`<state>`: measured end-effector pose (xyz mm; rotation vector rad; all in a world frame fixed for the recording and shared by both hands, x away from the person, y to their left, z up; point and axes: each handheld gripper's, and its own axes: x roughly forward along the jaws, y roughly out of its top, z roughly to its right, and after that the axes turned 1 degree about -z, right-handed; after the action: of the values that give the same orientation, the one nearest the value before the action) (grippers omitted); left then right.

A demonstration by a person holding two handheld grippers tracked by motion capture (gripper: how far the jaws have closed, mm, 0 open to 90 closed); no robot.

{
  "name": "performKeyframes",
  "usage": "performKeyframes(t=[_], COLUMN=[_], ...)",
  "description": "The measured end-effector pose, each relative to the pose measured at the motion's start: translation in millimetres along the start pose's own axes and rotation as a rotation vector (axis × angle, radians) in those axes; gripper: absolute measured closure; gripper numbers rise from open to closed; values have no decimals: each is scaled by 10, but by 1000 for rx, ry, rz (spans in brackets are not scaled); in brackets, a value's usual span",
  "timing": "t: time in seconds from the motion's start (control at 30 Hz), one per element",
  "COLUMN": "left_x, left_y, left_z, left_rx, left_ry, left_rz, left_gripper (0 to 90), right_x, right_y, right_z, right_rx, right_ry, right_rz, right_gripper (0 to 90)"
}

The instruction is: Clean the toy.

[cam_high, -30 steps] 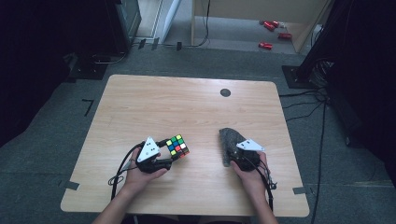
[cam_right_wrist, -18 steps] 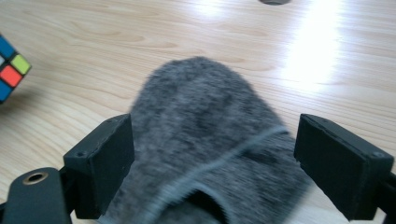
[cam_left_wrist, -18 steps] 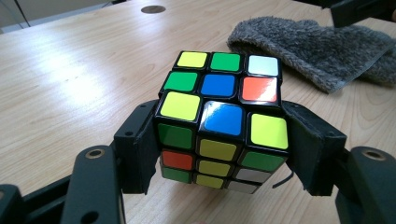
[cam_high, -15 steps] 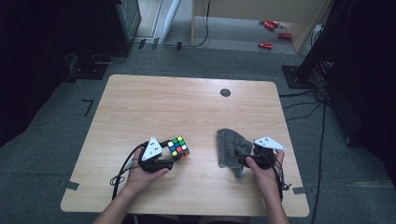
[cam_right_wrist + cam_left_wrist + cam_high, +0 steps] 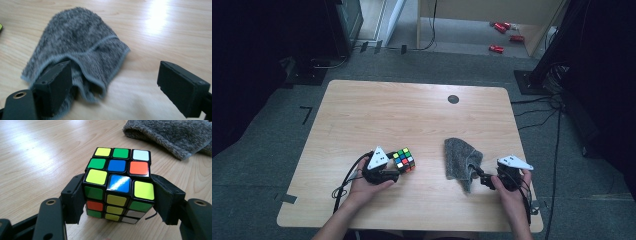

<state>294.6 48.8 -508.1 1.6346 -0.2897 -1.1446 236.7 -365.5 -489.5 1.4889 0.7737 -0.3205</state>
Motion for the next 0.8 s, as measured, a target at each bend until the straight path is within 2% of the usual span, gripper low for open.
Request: performKeyframes(t=[0.27,0.43,0.5,0.73,0.8], left_x=[15,25,45,94,106], left_y=[-4,-9,-15,4,11], left_z=[5,-13,-22,4,7], left_rx=[3,-13,-27,-3,-3], left_ry=[-16,-25,-32,-28,-26], left_rz=[1,-3,-21,-74,-78], left_gripper=[345,338,318,209,209], right_x=[-149,-160,-158,-122,-126], right_y=[-190,-298,-303,-310,-313], right_z=[113,161,152,146,158], right_rx=[16,40,27,10,13], right_ry=[-16,-3,1,18,16], right_rz=[-7,-11,-13,-26,-25], right_gripper=[133,137,137,137,137])
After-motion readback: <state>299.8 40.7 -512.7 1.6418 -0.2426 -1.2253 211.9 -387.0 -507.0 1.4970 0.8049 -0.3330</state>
